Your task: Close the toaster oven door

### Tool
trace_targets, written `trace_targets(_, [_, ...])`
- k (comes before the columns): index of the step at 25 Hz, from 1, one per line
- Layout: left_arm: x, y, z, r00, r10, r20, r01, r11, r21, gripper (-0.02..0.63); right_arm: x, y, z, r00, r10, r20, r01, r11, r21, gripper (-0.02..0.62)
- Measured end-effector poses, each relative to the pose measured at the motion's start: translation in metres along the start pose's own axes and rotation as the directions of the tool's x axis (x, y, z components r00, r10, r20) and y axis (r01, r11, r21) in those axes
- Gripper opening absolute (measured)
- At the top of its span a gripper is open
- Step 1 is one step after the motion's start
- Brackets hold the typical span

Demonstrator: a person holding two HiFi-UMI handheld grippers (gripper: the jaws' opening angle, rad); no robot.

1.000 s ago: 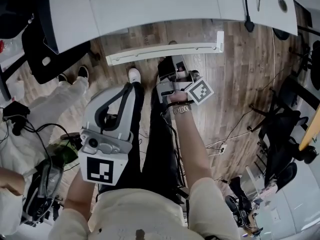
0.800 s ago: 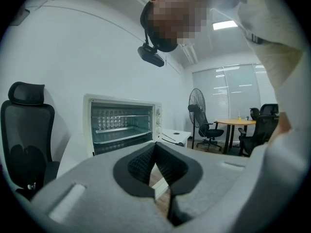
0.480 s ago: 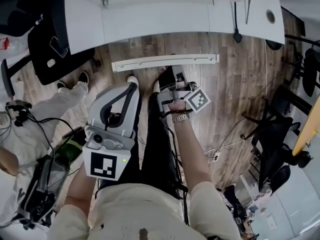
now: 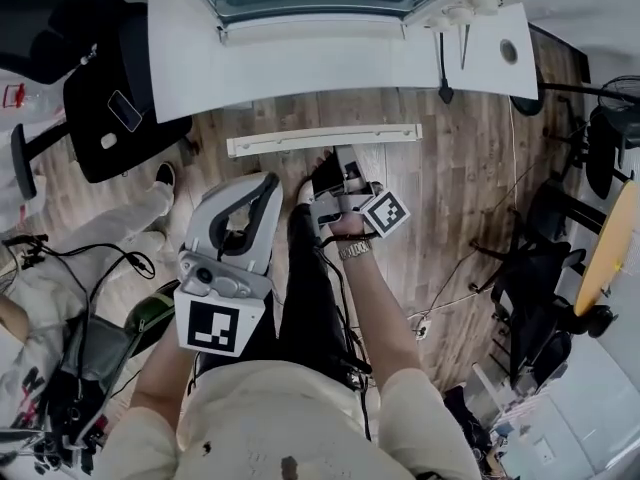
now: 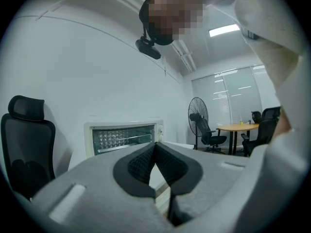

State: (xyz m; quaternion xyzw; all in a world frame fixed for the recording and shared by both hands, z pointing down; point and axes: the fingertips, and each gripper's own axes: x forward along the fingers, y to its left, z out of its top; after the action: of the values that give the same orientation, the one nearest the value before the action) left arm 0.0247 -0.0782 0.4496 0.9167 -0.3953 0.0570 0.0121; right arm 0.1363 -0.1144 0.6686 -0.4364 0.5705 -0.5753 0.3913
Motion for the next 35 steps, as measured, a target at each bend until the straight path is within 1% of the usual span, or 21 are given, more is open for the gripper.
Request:
trace_targets(8, [-0.008,0.012,0.034,0.999,0.007,0.043,-0.008,1.000,0.023,0.004,-0.002,0.010,-0.004,0.999,-0.037,0.008,0.037,0.999,-0.007,0.092])
trace_targets(15, [-0.012,0.016,0.052,0.998,0.025,0.050,-0.025,1.000,0.012,0.004,-0.001,0.015,-0.004,0.998,-0.060,0.012,0.061,0.998,-0.010,0.095])
trace_targets(21, [-0.015,0.014,0.068,0.998,0.014,0.065,-0.015,1.000,0.014,0.003,-0.001,0.020,-0.003,0.997,-0.078,0.029,0.079,0.997,-0.008,0.095])
trace_targets(35, [-0.034,0.015,0.081,0.998,0.030,0.062,-0.032,0.999,0.025,0.003,-0.001,0.037,-0.001,0.994,-0.103,0.039,0.104,0.995,-0.008,0.098])
